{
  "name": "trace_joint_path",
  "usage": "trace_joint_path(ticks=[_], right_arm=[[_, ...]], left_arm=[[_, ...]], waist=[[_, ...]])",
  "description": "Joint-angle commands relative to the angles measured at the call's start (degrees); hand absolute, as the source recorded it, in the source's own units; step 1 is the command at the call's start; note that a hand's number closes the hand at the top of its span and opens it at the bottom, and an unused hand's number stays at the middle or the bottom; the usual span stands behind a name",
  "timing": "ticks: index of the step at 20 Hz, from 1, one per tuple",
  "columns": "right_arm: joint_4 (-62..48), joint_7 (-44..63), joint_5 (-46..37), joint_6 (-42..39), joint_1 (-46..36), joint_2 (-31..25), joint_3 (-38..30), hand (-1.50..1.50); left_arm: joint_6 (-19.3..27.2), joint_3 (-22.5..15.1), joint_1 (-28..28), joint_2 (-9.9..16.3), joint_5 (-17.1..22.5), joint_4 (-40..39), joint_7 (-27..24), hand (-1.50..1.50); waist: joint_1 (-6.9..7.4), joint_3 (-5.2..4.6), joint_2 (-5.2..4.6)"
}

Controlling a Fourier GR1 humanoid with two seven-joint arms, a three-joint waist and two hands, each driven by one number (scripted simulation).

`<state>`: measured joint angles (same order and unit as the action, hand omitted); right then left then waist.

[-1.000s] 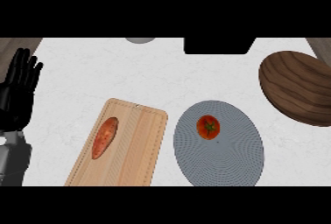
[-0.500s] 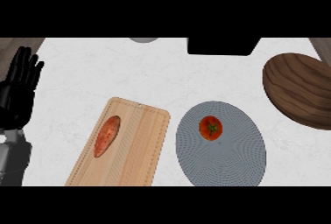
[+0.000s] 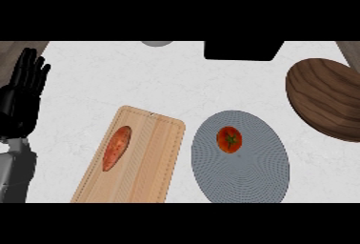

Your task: Pick the cupcake from the placemat and place it in the bowl

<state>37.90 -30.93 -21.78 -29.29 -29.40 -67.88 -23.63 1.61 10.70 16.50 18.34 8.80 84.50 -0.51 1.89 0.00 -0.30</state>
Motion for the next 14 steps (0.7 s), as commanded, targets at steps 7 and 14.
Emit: trace_joint_path(ticks=[7, 14], right_arm=[[-0.59, 9.72, -5.78, 2.24, -12.39, 13.83, 9.92, 1.5], [-4.25, 12.26, -13.15, 14.05, -13.63, 20.11, 13.64, 1.5]], left_arm=[[-2.2, 2.03, -1.04, 0.81, 0.74, -2.76, -2.79, 0.0], [-0.44, 1.95, 2.09, 1.34, 0.16, -0.52, 2.03, 0.0]], waist=[[-0.32, 0.0, -0.08], [-0.46, 0.05, -0.07]])
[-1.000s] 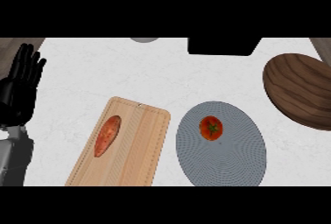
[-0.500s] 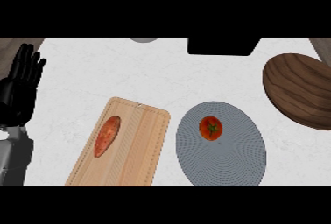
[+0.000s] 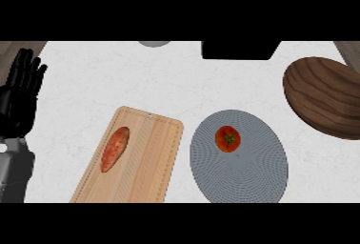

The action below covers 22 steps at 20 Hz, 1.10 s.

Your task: Pick the cupcake from the placemat and place it in the bowl

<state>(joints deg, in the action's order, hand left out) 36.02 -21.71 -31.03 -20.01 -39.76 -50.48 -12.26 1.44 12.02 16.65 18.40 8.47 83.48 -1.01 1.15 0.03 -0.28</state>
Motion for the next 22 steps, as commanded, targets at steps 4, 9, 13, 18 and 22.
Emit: trace_joint_path(ticks=[4, 9, 13, 18, 22], right_arm=[[-9.12, 7.36, -5.12, 11.88, -2.52, 8.0, 1.21, 1.5], [-17.5, 4.73, -1.41, 11.36, -5.24, 10.91, -2.95, -1.5], [-20.12, 1.09, 3.71, 10.03, -6.3, 12.19, -7.89, -1.5], [-19.77, -5.01, 9.13, 16.53, -5.24, 10.15, -14.56, -1.5], [-21.38, -6.86, 13.68, 16.38, -4.46, 4.91, -20.06, -1.5]], left_arm=[[-2.54, 0.93, -1.17, 0.4, 1.69, -0.43, -0.97, 0.0], [1.0, -1.74, 0.75, -2.53, -1.97, -1.06, -2.2, 0.0], [-0.69, -0.74, -1.09, -1.21, -0.29, 1.96, -0.83, 0.0], [-0.7, -0.76, -4.23, -1.97, -0.58, 2.5, -1.85, 0.0], [-1.32, 0.75, -2.95, -0.27, 0.69, 2.76, 0.19, 0.0]], waist=[[0.54, 0.03, -0.24], [0.65, 0.13, -0.69], [1.14, 0.17, -0.58], [0.86, 0.17, -0.43], [0.54, 0.19, -0.42]])
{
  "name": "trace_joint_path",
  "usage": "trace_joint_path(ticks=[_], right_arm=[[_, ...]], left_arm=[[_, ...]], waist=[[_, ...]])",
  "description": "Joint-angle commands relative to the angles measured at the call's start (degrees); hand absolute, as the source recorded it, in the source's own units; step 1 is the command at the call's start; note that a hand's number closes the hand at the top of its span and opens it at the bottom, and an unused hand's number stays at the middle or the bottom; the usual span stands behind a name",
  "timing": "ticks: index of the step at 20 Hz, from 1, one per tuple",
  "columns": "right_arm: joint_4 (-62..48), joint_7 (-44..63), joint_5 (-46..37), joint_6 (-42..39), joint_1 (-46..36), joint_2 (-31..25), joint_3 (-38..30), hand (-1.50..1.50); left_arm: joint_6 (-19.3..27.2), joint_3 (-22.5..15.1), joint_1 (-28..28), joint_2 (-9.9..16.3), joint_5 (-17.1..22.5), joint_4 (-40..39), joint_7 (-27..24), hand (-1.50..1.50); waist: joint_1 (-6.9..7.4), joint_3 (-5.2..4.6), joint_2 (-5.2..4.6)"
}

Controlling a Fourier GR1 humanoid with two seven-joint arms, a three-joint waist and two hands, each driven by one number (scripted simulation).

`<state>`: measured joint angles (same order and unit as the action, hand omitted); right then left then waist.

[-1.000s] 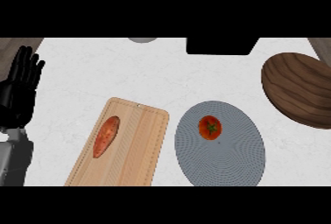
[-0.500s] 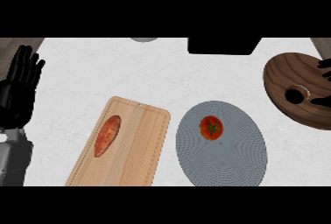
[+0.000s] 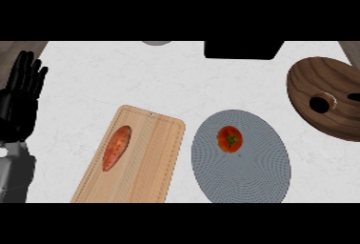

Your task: Pick the cupcake from the placemat and place it in the bowl

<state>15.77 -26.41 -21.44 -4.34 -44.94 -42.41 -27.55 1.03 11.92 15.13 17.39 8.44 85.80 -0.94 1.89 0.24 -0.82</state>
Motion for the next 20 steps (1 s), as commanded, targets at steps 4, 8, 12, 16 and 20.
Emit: trace_joint_path(ticks=[4, 8, 12, 16, 20], right_arm=[[-4.49, -1.05, 6.49, 0.92, 1.6, -7.68, -8.29, -1.5], [-6.53, -1.01, 9.95, -5.87, 3.96, -14.13, -11.95, -1.5], [-7.76, -6.04, 11.83, -8.97, 9.24, -15.02, -14.06, -1.5], [-8.33, -7.45, 13.19, -14.67, 12.96, -19.28, -15.59, -1.5], [-8.79, -10.04, 14.06, -18.3, 16.53, -19.92, -16.54, -1.5]], left_arm=[[0.25, 0.32, 1.77, 0.31, 0.28, 0.07, 1.37, 0.0], [0.37, -0.31, 0.86, -0.92, -0.96, -2.03, -2.12, 0.0], [0.39, -0.66, -0.16, -1.25, -0.21, 1.17, -0.06, 0.0], [0.2, 0.23, 1.05, -0.2, -0.15, -0.3, -0.09, 0.0], [-0.4, 0.89, -0.04, -0.37, 0.68, -0.39, -1.14, 0.0]], waist=[[0.18, 0.1, -0.34], [-0.47, 0.15, -0.49], [0.26, 0.35, -0.38], [-0.48, 0.47, -0.55], [-0.53, 0.61, -0.64]])
